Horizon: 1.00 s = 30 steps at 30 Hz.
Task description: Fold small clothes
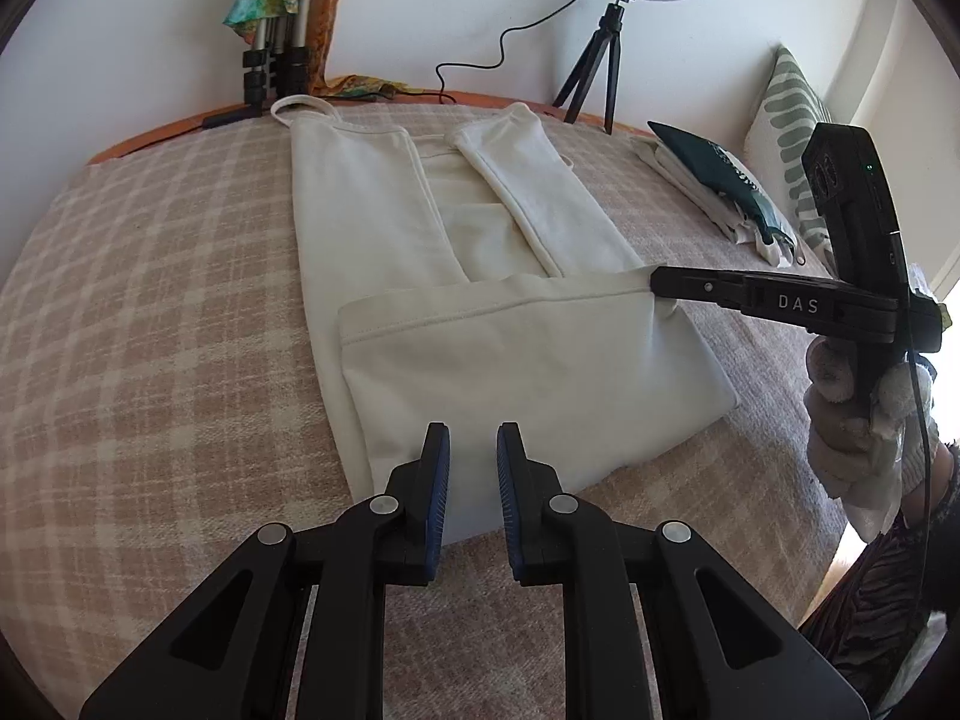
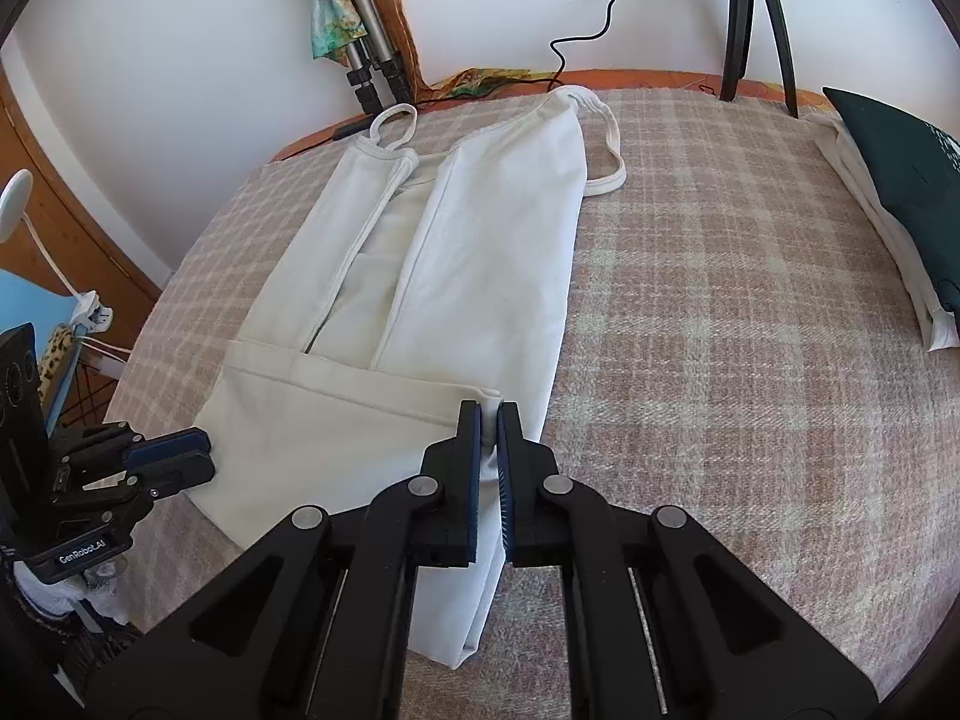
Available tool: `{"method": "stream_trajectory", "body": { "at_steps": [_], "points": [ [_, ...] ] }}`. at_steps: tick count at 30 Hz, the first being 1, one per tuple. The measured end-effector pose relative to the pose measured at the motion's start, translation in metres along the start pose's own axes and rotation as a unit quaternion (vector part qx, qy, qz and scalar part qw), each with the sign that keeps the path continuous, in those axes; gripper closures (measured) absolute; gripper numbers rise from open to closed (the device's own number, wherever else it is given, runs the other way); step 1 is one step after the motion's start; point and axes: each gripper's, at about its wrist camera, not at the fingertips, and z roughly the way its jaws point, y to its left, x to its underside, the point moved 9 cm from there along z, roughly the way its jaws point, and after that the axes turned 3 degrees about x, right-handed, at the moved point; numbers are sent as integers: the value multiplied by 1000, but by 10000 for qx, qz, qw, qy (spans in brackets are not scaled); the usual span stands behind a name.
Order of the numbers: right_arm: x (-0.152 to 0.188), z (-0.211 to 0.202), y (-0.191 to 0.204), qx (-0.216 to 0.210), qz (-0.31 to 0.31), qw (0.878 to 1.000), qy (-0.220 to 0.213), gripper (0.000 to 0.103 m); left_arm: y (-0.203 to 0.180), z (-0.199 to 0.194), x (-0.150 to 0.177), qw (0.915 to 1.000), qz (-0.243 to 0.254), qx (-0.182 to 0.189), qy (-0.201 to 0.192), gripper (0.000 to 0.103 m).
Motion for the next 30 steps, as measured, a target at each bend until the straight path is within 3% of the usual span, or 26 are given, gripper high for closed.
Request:
{"method": "stream_trajectory", "body": {
  "at_steps": [2,5,10,12,13,14,16,23,30],
  "points": [
    [-2,-3,0,33,-3,10000,-72,91,4,0,2,9999,-118,76,-18,89],
    [-9,-11,-6,93,44,9997,-223,80,2,-5,6,9999,30,-108,84,89],
    [-22,-23,-12,-39,142,9992,-378,79,4,-21,1,9997,-62,-159,-152,89],
    [-29,-23,-15,-70,228,9989,-394,68,7,-26,-12,9994,-40,-236,-248,86],
    [-33,-23,-18,-90,312,9985,-430,60,10,-27,-19,9993,-141,-183,-285,76],
    [-39,-23,-21,-147,398,9981,-456,56,14,-28,-28,9990,-289,-103,-335,55],
    [-49,-20,-26,-259,514,9974,-436,52,24,-30,-47,9968,-590,89,-541,41],
    [-83,9,-57,-491,700,9960,-243,52,65,-2,-95,9920,-1143,106,-519,41],
    [-117,43,-67,-1055,867,9906,-96,52,104,37,-127,9811,-1839,387,-457,41]
  ]
}}
